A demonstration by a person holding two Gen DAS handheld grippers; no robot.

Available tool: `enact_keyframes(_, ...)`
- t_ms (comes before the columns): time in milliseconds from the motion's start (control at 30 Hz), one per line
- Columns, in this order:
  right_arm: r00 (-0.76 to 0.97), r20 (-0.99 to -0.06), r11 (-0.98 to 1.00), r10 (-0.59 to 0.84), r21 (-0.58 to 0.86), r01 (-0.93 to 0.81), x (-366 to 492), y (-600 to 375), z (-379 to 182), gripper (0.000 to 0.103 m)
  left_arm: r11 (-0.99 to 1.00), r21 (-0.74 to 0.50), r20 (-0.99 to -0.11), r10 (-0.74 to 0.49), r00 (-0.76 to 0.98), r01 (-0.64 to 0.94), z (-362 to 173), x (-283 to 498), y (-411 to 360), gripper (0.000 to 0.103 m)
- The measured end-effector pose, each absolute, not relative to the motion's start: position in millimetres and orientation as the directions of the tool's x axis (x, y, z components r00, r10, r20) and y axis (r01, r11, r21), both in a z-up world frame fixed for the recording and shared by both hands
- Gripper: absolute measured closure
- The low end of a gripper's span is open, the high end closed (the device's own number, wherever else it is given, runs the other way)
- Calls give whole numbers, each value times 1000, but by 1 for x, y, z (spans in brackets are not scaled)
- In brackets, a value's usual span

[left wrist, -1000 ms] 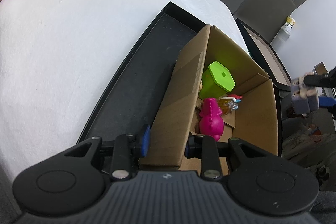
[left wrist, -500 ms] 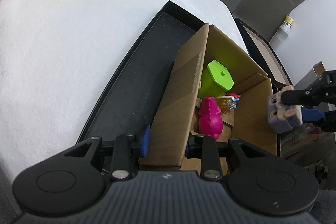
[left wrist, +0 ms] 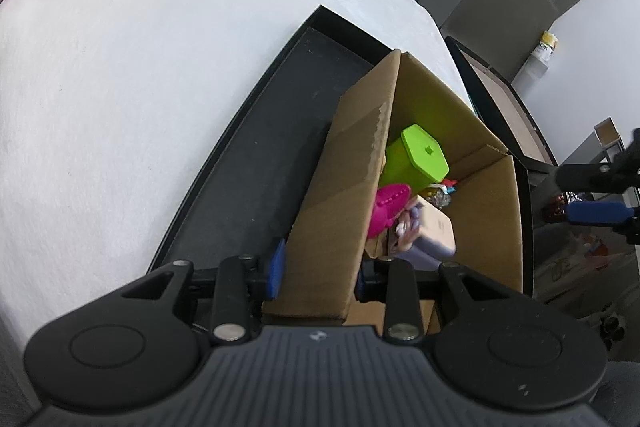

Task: Organize rigid objects
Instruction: 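Carry the white charger cube into the box and release it, then move the right tool to the white plug adapter and grasp it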

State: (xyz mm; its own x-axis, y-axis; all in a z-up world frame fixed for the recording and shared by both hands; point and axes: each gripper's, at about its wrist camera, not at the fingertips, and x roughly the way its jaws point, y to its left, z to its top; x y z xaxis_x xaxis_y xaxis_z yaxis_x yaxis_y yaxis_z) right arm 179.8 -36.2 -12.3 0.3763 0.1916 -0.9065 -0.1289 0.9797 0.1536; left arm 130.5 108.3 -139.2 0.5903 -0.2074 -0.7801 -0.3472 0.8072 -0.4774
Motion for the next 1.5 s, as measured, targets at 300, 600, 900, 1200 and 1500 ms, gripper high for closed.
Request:
enact_keyframes(300,389,-898,979,203,174,-108,178,-58,-5,59,806,-474,-782,-202,589,-353,-139,131,109,71)
enact_keyframes(600,380,-907,983,184,176,-57,178,-84,-15,59,804,-478,-780,-204,592,-353,-140,129,110,71)
enact_keyframes(900,356,-920,985,165,170,-18,181,-100,-35,58,800,-484,-780,-210,589,-356,-141,129,111,71)
enact_keyframes(1200,319,-937,988,142,153,11,189,-109,-65,55,798,-488,-780,-217,587,-354,-142,132,113,71)
enact_keyframes(1500,277,-953,989,123,142,50,207,-118,-98,55,790,-495,-780,-220,586,-362,-143,132,115,71)
